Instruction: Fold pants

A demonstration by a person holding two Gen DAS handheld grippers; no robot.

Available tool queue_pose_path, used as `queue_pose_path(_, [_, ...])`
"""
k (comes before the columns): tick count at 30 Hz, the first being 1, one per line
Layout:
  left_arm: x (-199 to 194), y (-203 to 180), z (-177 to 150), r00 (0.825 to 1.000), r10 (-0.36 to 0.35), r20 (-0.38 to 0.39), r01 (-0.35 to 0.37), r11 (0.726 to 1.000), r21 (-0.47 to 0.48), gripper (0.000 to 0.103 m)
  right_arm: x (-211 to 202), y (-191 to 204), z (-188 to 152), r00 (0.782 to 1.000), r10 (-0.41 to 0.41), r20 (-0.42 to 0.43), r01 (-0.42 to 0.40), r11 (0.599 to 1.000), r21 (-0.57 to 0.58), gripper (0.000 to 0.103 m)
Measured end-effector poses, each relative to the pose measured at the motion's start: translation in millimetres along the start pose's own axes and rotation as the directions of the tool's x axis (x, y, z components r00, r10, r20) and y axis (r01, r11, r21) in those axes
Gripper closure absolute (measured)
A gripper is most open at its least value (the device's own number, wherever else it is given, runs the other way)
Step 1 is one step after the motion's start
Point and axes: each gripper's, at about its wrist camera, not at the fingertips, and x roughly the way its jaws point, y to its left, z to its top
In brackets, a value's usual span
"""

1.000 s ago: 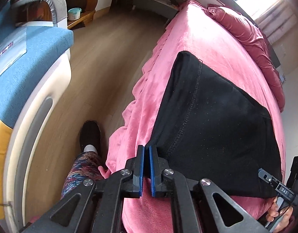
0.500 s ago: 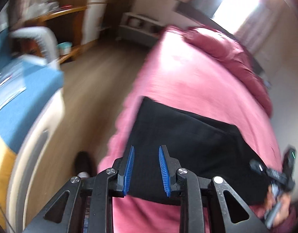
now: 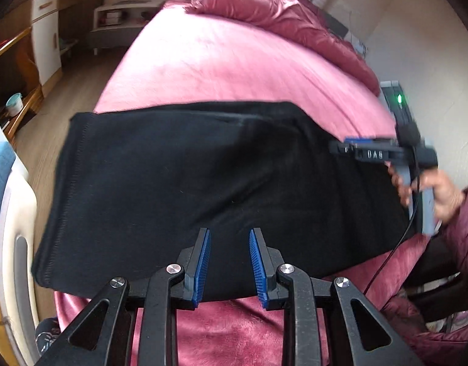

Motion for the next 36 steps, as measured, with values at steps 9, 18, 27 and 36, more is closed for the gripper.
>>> queue_pose_path(9, [29, -2, -9, 0.994, 0.053, -0.094, -0.057, 0.998, -0.04, 0.076, 16, -30, -9, 0.999, -0.039, 0.038, 0.029, 0.972, 0.235, 0.022])
queue_pose_path(18, [23, -10, 0, 0.996, 0.056, -0.069, -0.06, 0.997, -0.048, 0.076, -42, -70, -64, 0.985, 0.017, 0.173, -0.09, 0.902, 0.423, 0.036])
queue_pose_path(27, [20, -35, 6, 0.998, 0.022, -0.055, -0.023, 1.0, -0.01, 0.076, -124, -210, -173, 0.975, -0.161, 0.15, 0.026, 0.76, 0.649, 0.048])
queue_pose_path(36, [44, -56, 10, 0.996, 0.011, -0.089, -0.009, 1.0, 0.022, 0.076, -147, -365, -278, 0.938, -0.327, -0.117, 0.279, 0.509, 0.814, 0.054])
